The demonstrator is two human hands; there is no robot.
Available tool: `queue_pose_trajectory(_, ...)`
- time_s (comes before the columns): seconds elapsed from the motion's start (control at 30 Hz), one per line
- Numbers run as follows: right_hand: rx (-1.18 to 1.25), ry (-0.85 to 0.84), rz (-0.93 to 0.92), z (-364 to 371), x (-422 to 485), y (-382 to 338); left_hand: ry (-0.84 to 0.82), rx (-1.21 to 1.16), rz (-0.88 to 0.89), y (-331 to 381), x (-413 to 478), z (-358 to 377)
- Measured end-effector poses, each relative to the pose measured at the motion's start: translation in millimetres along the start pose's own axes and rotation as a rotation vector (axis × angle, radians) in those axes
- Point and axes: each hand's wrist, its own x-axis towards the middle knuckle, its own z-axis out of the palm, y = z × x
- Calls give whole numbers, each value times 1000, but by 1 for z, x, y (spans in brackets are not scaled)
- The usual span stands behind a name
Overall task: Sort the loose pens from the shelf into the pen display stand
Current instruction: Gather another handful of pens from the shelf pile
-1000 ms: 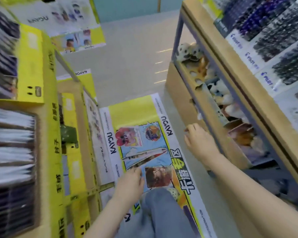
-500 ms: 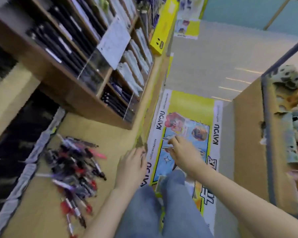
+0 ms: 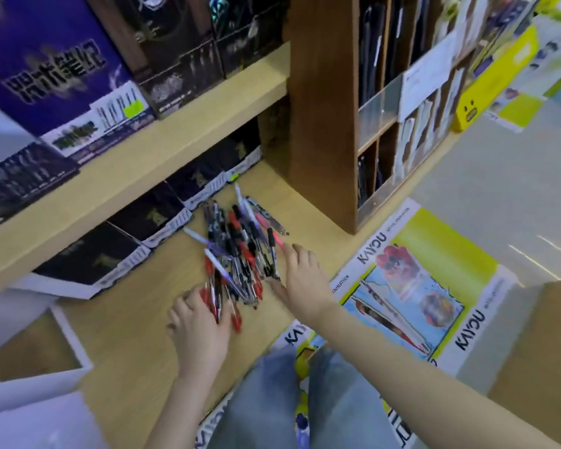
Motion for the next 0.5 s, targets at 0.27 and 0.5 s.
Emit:
queue_pose_trajectory(0.27, -117, -120, -21, 32, 29, -25, 3, -486, -200, 30, 18, 42)
queue_pose_trajectory(0.5, 148, -121, -163, 25, 34, -14, 39, -630, -160, 53, 29, 42)
